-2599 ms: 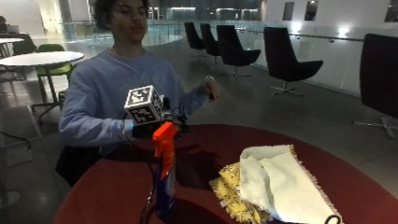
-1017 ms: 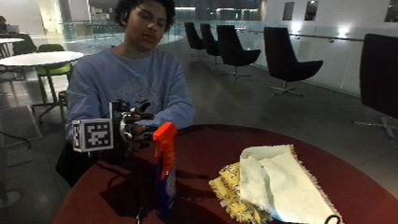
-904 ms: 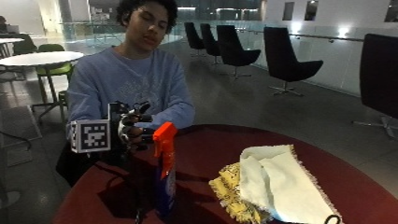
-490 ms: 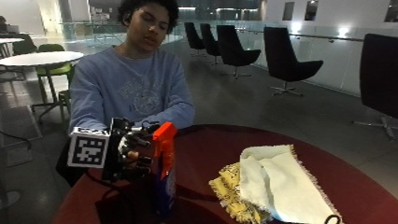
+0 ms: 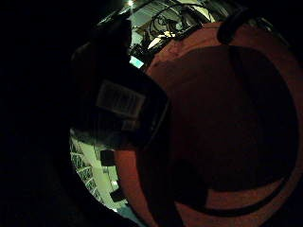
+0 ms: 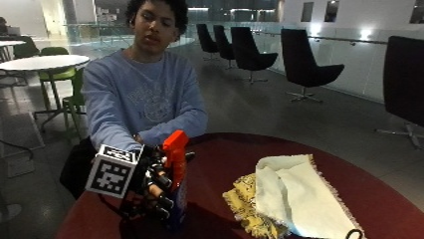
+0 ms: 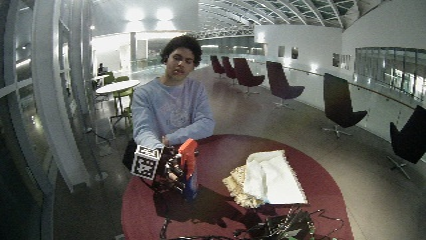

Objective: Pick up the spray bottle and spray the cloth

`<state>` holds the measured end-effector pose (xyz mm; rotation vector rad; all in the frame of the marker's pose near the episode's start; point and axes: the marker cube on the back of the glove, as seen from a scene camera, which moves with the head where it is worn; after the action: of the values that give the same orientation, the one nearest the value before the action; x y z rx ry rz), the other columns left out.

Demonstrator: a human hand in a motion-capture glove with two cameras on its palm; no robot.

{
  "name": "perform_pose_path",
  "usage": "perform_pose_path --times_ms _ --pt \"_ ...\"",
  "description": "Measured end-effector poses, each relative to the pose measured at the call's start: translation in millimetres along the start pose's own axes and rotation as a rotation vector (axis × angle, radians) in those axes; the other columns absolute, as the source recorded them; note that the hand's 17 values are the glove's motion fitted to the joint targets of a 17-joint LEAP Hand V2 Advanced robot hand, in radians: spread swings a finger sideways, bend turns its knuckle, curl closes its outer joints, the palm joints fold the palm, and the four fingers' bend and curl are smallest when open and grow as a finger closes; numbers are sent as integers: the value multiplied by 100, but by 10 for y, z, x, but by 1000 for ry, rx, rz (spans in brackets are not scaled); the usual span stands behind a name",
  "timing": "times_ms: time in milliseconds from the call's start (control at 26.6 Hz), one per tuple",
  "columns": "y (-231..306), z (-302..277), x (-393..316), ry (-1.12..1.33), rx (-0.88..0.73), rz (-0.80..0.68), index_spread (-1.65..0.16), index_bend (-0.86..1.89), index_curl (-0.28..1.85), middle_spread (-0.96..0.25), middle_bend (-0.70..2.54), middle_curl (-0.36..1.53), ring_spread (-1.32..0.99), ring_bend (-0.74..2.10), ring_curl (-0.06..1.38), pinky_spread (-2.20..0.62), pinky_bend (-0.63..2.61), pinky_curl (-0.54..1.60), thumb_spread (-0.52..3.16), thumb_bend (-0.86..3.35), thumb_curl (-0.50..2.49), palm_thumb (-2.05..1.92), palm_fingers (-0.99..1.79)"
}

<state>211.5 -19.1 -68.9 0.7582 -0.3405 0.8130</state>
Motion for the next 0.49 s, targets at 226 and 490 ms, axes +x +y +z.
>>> perform_pose_path --times_ms 226,490 --pt "-97 118 35 4 19 -5 -37 7 17 2 26 39 6 35 33 23 41 38 97 -4 33 59 43" --pt "-119 132 64 -7 58 -60 -34 14 20 -1 30 40 4 43 33 26 30 34 99 2 37 72 63"
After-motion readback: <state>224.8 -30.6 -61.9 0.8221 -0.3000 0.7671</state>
